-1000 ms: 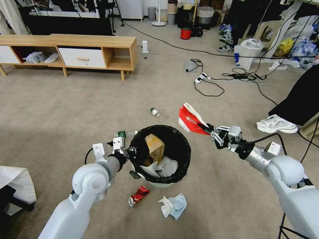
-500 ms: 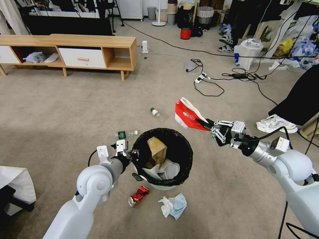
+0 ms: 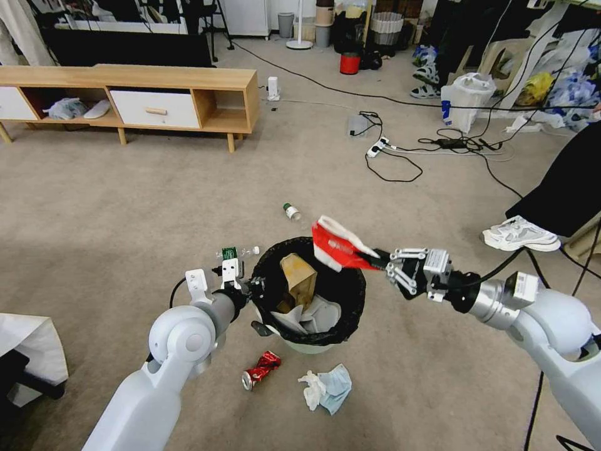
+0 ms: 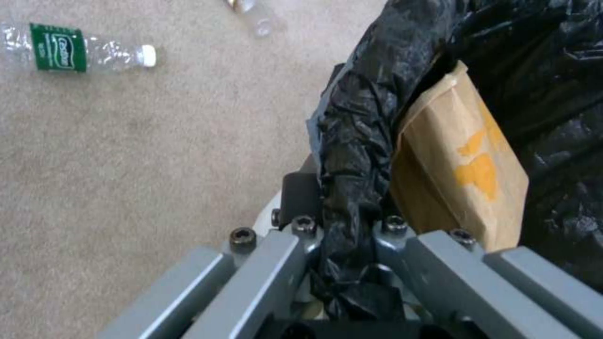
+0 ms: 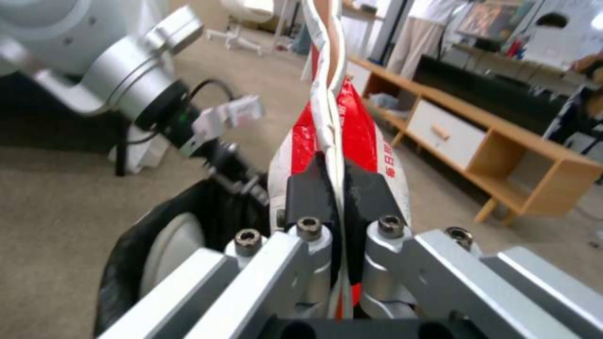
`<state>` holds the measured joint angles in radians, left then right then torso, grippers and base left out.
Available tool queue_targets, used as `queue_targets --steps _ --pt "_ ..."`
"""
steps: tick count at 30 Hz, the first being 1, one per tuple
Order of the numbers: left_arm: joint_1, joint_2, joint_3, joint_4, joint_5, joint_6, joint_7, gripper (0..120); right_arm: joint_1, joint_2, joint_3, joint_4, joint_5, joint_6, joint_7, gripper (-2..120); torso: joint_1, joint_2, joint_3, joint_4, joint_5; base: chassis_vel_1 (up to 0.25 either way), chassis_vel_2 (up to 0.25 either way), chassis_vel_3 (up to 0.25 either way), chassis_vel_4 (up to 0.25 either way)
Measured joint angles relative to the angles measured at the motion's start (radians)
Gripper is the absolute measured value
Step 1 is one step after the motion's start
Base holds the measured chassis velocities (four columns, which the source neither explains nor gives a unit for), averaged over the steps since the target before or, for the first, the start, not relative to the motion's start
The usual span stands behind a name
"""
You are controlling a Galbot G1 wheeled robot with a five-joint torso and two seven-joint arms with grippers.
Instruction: Pick up the trash bin and place the garbage on the floor into it.
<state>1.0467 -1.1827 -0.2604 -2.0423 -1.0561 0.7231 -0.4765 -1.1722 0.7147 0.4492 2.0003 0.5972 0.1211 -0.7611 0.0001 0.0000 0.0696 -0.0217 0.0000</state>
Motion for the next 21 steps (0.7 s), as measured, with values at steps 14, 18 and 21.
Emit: queue_targets --steps 14,18,21 --pt "-0.024 0.003 0.008 0.013 -0.015 0.000 0.001 3 0.014 -0.012 -0.076 -0.053 -0.017 0.003 -0.011 1 0.000 0.000 0.000 -0.0001 0.0000 0.000 0.000 0.000 0.000" --pt "-0.024 0.002 0.011 0.014 -0.015 0.000 0.003 3 0.026 -0.012 -0.097 -0.070 -0.019 0.004 -0.011 1 0.000 0.000 0.000 0.0000 0.0000 0.000 0.000 0.000 0.000" --pt "-0.023 0.001 0.012 0.015 -0.015 0.000 0.004 3 0.036 -0.010 -0.111 -0.079 -0.021 0.005 0.000 1 0.000 0.000 0.000 0.0000 0.0000 0.000 0.000 0.000 0.000"
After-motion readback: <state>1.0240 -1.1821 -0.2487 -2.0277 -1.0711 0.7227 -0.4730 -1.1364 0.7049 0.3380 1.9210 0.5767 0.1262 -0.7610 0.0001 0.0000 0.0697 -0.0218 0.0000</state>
